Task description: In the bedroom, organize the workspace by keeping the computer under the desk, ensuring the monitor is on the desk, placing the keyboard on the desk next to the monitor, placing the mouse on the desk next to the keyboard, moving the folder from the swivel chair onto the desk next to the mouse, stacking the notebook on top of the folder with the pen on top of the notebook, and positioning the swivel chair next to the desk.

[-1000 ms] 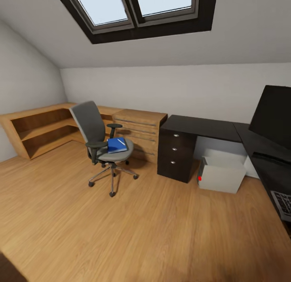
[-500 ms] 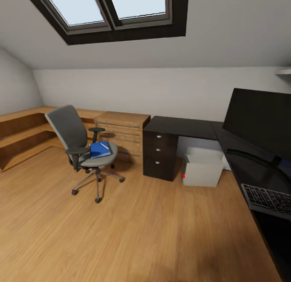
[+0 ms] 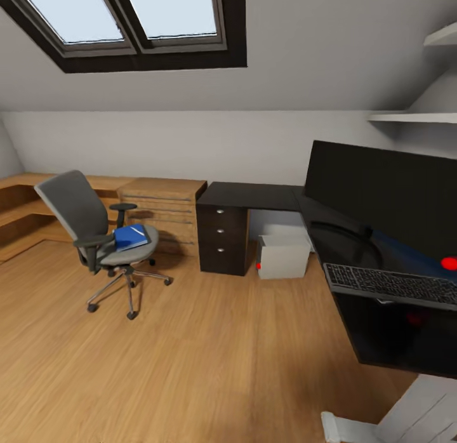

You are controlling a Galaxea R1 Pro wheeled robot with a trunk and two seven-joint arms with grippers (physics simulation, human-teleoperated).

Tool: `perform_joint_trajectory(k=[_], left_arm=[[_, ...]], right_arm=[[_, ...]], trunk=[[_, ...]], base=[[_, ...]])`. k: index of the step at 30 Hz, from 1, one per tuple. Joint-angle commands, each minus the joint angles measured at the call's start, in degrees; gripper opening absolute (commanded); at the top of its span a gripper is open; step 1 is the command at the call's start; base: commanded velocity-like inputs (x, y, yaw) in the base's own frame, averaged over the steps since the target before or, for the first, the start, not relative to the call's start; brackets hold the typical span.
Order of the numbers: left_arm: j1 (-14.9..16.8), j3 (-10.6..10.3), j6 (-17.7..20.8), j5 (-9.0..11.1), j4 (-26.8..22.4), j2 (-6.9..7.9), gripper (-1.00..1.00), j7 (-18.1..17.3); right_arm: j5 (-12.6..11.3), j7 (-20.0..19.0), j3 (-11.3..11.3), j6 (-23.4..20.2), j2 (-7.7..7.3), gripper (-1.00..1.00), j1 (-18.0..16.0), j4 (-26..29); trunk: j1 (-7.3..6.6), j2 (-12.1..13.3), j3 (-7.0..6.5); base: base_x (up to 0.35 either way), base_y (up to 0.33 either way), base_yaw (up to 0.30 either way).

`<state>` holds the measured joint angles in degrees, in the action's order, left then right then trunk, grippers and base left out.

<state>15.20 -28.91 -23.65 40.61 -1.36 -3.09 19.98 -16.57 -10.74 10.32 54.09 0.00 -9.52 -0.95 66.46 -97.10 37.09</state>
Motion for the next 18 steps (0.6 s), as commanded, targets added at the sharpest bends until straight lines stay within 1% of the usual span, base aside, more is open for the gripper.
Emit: perform_joint_trajectory(k=[1,3,5,15,18], left_arm=[[0.0,-0.5,0.1,0.3,0.0,0.01,1.0,-0.5],[0.0,-0.5,0.2,0.3,0.0,0.01,1.0,-1.6],[0.0,-0.6,0.5,0.2,0.0,-0.06,1.0,-2.6],[0.0,-0.6,0.6,0.2,0.0,-0.08,1.0,-2.9],[0.0,-0.6,0.6,0.2,0.0,-0.08,1.0,-2.9]], right_arm=[[-0.2,-0.6,0.4,0.0,0.0,1.0,-0.1,-0.1],[-0.2,-0.6,0.4,-0.1,0.0,1.0,-0.1,-0.1],[-0.2,-0.5,0.4,-0.8,0.11,1.0,-0.1,-0.1],[-0.3,-0.2,0.6,-1.5,-0.05,1.0,-0.1,-0.2],[-0.4,-0.2,0.6,-2.0,-0.06,1.0,-0.1,-0.1]], trunk=[[-0.27,0.4,-0.12],[-0.71,1.2,-0.43],[-1.15,2.0,-0.76],[-3.34,6.0,-2.54],[-4.0,7.2,-3.08]], base=[[-0.34,0.0,-0.257],[-0.34,0.0,-0.183],[-0.341,0.0,-0.062],[-0.34,0.0,-0.009],[-0.198,0.0,-0.001]])
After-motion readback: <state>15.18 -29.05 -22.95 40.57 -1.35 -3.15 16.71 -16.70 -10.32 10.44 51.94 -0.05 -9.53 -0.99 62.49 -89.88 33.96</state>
